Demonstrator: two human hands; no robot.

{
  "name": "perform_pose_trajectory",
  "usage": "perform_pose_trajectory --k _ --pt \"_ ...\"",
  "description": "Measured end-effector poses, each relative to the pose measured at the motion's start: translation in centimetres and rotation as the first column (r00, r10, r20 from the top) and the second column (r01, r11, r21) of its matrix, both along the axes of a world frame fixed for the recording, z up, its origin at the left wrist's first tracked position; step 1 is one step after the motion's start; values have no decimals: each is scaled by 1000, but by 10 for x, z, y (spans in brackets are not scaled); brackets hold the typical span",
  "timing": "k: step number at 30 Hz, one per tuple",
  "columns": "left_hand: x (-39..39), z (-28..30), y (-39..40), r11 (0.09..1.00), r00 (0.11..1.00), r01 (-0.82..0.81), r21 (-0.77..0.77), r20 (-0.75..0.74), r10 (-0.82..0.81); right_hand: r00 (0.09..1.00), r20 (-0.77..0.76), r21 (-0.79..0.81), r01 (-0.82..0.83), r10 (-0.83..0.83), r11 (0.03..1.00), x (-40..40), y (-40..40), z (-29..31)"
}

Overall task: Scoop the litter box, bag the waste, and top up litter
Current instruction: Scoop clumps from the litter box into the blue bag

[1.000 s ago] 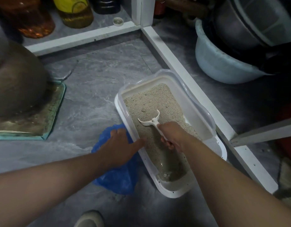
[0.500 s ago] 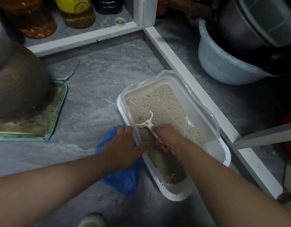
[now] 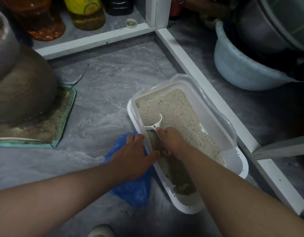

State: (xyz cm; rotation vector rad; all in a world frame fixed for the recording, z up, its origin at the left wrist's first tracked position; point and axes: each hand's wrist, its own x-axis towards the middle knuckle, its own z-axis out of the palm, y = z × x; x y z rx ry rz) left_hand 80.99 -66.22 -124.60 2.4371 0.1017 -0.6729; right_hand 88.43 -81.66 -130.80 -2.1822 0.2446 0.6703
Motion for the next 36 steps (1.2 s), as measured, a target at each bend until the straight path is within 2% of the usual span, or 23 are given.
perform_pose_trajectory --k 3,6,10,17,25,32,36 --pt "0 -1 0 1000 1000 -1 -5 -8 1 997 67 34 40 -43 999 -5 -1 -3" --pt "-1 -3 0 1000 1000 2 -6 -7 -2 983 -25 197 183 -182 963 -4 3 -3" --pt "-1 -5 3 1000 1000 9 -10 4 -9 994 45 91 91 -95 992 1 2 -8" --pt "1 -3 0 1000 1000 -7 10 -2 7 992 40 248 107 -121 963 -15 -5 -7" --pt "0 0 1 999 1000 -4 48 -7 4 981 -36 229 195 -191 954 -41 -35 8" --pt "-5 4 0 993 997 -70 92 33 67 974 -18 201 225 -226 953 -58 -73 30" --pt "-8 12 1 991 994 -101 90 51 96 981 -11 181 190 -191 965 -63 -96 46"
